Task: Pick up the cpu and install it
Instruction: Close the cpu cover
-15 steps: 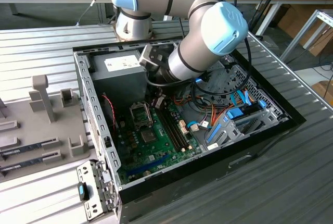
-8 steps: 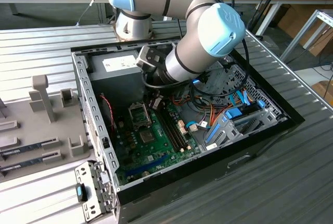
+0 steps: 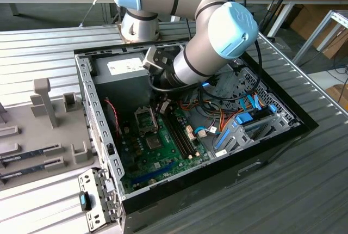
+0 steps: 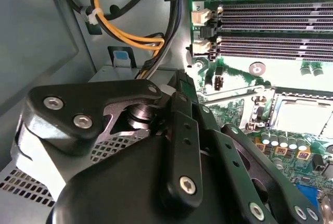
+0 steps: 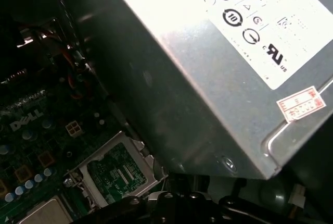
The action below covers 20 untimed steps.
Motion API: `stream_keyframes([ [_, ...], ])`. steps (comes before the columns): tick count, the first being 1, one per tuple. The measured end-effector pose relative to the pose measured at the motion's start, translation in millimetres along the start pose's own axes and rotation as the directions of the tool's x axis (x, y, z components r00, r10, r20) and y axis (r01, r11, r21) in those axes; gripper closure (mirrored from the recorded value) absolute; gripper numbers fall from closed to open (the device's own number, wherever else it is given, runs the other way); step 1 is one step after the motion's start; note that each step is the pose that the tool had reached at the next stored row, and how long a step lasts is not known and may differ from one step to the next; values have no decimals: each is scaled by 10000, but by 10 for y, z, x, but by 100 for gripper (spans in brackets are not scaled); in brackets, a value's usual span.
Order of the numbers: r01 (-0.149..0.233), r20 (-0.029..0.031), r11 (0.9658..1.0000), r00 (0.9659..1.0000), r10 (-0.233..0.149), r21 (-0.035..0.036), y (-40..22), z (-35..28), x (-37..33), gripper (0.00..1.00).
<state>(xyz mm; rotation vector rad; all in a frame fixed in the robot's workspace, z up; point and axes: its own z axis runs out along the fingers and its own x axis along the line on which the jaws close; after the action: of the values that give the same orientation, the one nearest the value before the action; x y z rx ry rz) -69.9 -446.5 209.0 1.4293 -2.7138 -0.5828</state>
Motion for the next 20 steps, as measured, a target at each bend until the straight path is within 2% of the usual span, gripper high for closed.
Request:
stream_keyframes([
  [14, 20, 86, 10000, 10000, -20, -64, 1, -68, 21, 89],
  [15, 30, 125, 10000, 9999, -29, -92, 1, -86, 26, 89],
  [17, 58, 237, 9998, 9997, -54, -173, 0, -141, 46, 89],
  [18, 67, 292, 9997, 9996, -60, -241, -29, -159, 45, 89],
  [20, 62, 308, 9996, 9995, -54, -273, -46, -146, 41, 89],
])
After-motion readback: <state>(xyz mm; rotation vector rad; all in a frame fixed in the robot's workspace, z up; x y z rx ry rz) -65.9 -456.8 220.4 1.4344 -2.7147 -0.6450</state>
